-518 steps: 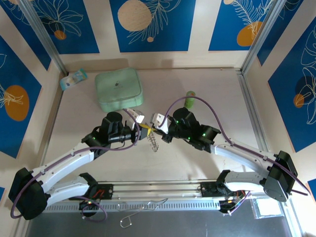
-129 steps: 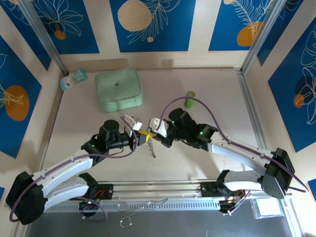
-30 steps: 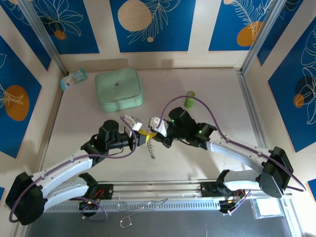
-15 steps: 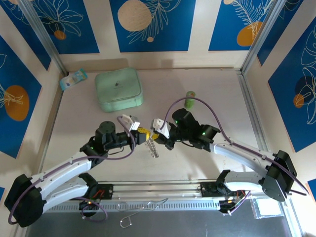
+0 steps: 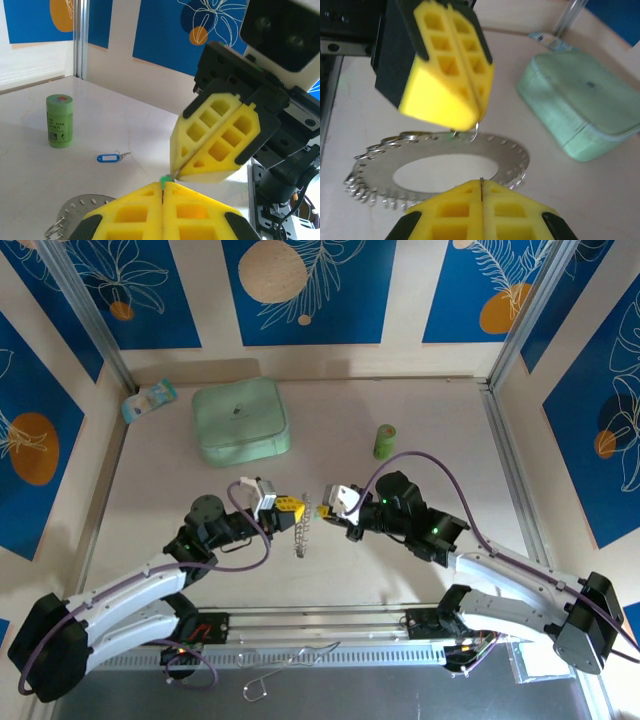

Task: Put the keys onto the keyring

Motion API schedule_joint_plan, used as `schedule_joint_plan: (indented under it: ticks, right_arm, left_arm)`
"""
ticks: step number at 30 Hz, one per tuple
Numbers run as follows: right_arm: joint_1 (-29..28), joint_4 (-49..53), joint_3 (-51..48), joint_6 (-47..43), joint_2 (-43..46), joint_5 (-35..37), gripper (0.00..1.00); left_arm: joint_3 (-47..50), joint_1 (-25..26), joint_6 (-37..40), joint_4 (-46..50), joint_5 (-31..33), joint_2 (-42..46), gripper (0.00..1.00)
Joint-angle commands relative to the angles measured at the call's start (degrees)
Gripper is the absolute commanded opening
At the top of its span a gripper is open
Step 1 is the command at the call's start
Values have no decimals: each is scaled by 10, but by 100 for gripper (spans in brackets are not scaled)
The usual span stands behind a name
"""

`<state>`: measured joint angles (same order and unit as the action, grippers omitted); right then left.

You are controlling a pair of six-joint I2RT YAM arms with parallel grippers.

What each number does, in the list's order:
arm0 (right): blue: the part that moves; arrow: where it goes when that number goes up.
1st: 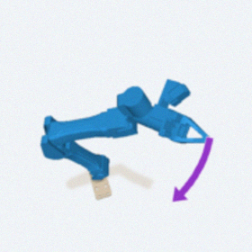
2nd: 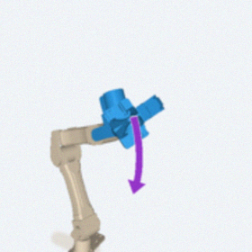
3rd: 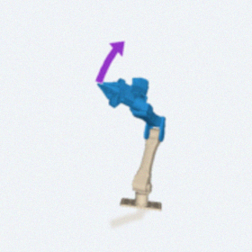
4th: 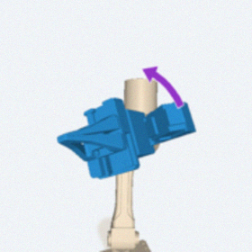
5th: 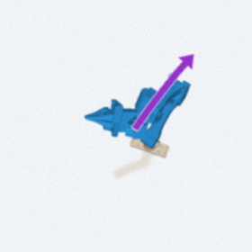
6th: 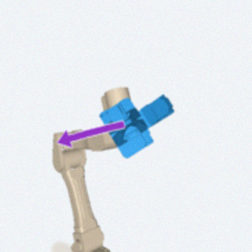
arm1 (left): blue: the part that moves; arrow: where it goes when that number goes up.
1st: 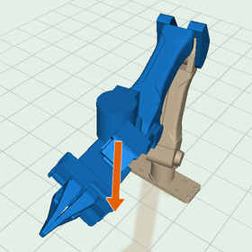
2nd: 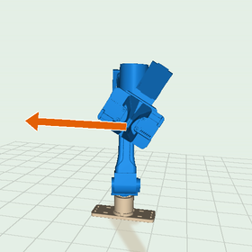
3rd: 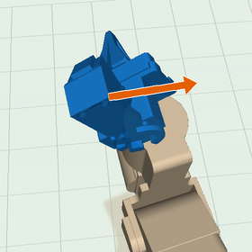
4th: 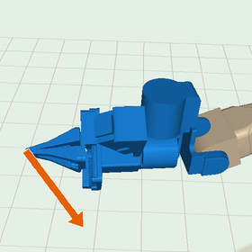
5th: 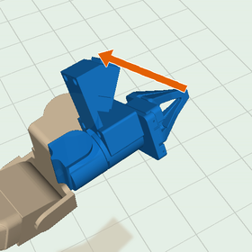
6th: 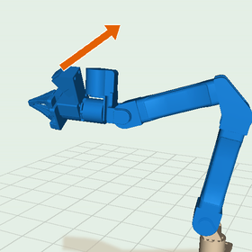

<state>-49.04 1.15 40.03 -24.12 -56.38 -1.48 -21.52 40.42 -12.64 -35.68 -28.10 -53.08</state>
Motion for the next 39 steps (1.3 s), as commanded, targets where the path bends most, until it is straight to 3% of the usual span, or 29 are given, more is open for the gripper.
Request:
schedule_joint_plan:
  ticks: [1,5,9,16,22,29,39]
  right_arm:
    - [0,-54,2,-32,-4,-2,0]
    - [24,-44,4,6,-8,-35,0]
    - [74,-23,-3,100,1,-94,0]
    - [103,206,55,305,-32,-122,0]
    - [98,300,34,444,-76,-142,0]
    - [128,260,33,492,-179,-130,0]
    - [164,255,59,472,-283,-82,3]
  left_arm:
    - [0,7,22,-74,-32,-6,0]
    - [6,7,18,-89,-30,-9,0]
    - [15,7,3,-108,-21,-18,0]
    - [9,7,-108,-23,91,-36,0]
    - [8,7,-205,-7,89,-58,0]
    - [1,7,-220,-62,33,-106,0]
    - [-2,7,-122,-145,-21,-151,0]
